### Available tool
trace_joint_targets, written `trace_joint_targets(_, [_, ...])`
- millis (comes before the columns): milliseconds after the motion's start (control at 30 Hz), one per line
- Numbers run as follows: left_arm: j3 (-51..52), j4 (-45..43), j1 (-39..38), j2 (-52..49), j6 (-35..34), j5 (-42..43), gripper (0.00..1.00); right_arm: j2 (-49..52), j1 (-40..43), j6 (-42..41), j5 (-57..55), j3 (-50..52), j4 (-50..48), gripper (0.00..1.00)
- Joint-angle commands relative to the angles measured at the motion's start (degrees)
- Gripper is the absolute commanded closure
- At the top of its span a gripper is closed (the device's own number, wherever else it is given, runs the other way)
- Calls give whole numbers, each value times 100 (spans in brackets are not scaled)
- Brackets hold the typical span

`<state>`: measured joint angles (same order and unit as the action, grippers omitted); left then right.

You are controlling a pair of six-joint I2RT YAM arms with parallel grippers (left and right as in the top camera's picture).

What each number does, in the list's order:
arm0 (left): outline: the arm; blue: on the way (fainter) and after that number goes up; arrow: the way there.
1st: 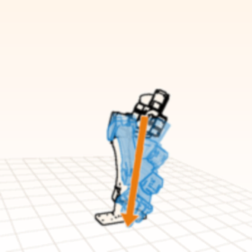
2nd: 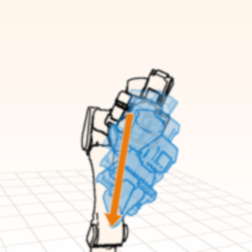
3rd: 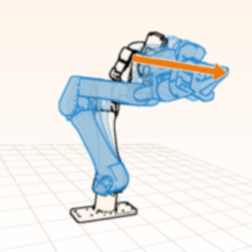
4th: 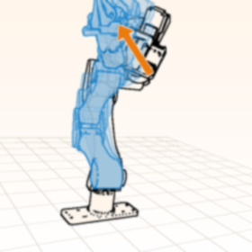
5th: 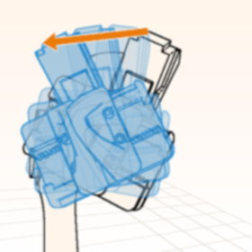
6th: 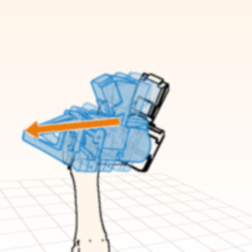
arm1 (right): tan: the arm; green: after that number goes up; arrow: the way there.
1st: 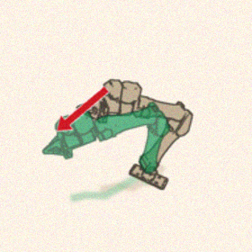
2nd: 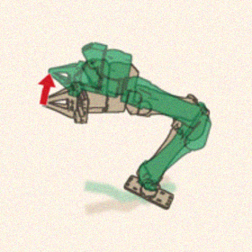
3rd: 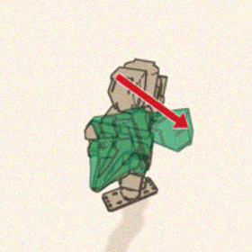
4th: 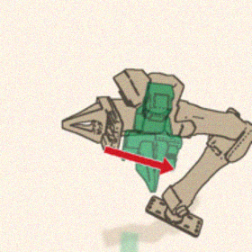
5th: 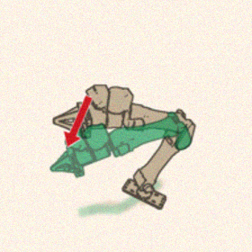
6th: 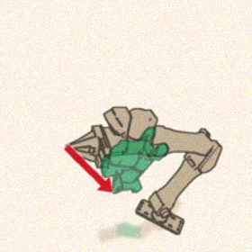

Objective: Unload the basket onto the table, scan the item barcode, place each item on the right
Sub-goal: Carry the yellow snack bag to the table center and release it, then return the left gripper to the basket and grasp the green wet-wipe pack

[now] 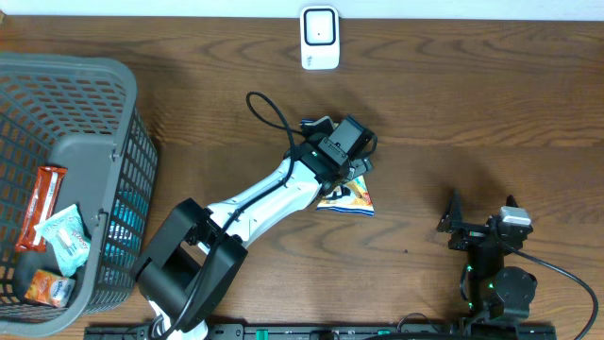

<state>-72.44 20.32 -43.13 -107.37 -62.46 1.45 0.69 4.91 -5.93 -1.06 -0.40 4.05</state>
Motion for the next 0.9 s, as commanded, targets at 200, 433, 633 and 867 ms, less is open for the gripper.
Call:
trace_joint_targets(200, [-210,197,35,872,1759,-476,1,-31,-39,-70,-31,9,22,1])
trace_joint_targets(433, [-223,1012,240,2315,3018,-1473,0,-31,-39,-68,-31,9,22,1])
trace_joint_targets(633, [-275,1429,1021,3604,4041,-1506,2,-31,-39,-68,-31,9,22,1])
trace_joint_targets(867, [-286,1917,2732,4865,4120,-1764,2,-31,-39,-68,-28,9,22,1])
